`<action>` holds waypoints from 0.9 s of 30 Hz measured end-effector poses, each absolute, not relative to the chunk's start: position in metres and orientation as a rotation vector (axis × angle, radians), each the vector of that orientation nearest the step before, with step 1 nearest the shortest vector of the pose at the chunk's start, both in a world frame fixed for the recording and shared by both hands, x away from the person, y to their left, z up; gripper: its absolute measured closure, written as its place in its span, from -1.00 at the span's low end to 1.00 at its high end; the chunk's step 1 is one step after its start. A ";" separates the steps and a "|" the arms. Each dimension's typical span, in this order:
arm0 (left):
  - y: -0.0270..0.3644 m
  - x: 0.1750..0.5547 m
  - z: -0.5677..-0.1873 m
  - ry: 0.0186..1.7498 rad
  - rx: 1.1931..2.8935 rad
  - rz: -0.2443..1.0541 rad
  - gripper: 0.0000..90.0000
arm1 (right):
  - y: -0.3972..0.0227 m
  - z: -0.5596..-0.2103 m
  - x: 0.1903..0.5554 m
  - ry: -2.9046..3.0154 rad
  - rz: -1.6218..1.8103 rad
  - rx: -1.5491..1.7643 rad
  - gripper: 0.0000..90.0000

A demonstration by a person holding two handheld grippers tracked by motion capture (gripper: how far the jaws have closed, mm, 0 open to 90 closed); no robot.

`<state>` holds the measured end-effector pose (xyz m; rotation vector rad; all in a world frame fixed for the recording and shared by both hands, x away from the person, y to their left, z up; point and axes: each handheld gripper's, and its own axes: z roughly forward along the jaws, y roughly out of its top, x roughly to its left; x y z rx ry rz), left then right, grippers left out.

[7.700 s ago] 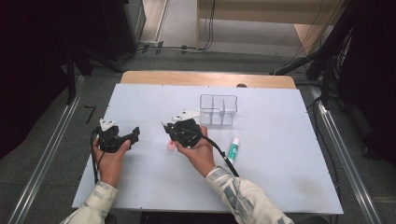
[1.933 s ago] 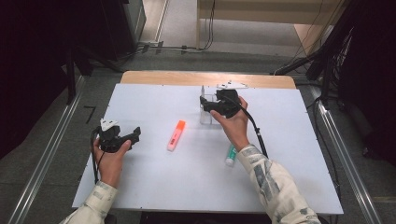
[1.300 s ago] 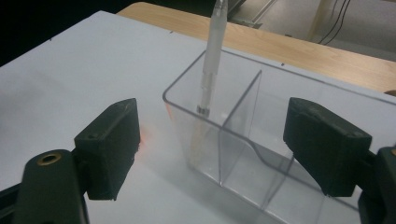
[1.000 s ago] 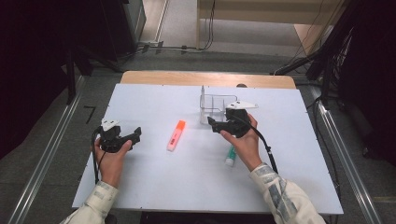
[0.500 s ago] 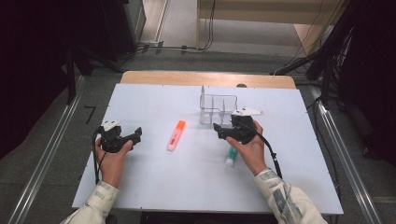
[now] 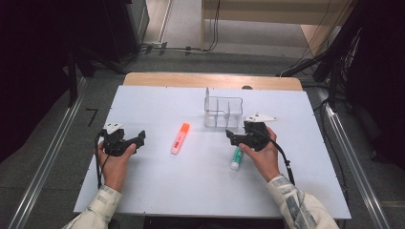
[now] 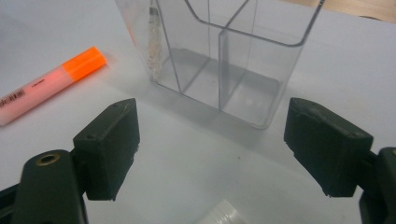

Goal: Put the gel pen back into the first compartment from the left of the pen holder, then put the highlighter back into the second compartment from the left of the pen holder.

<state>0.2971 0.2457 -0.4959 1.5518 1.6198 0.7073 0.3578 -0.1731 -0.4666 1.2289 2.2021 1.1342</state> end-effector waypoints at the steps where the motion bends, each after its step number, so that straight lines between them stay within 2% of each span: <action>1: 0.246 0.297 -0.496 1.620 1.552 0.707 -0.59 | -0.175 -0.467 0.358 2.201 1.131 1.231 -0.63; 27: 0.239 0.296 -0.495 1.582 1.583 0.723 -0.59 | -0.198 -0.470 0.351 2.178 1.098 1.264 -0.68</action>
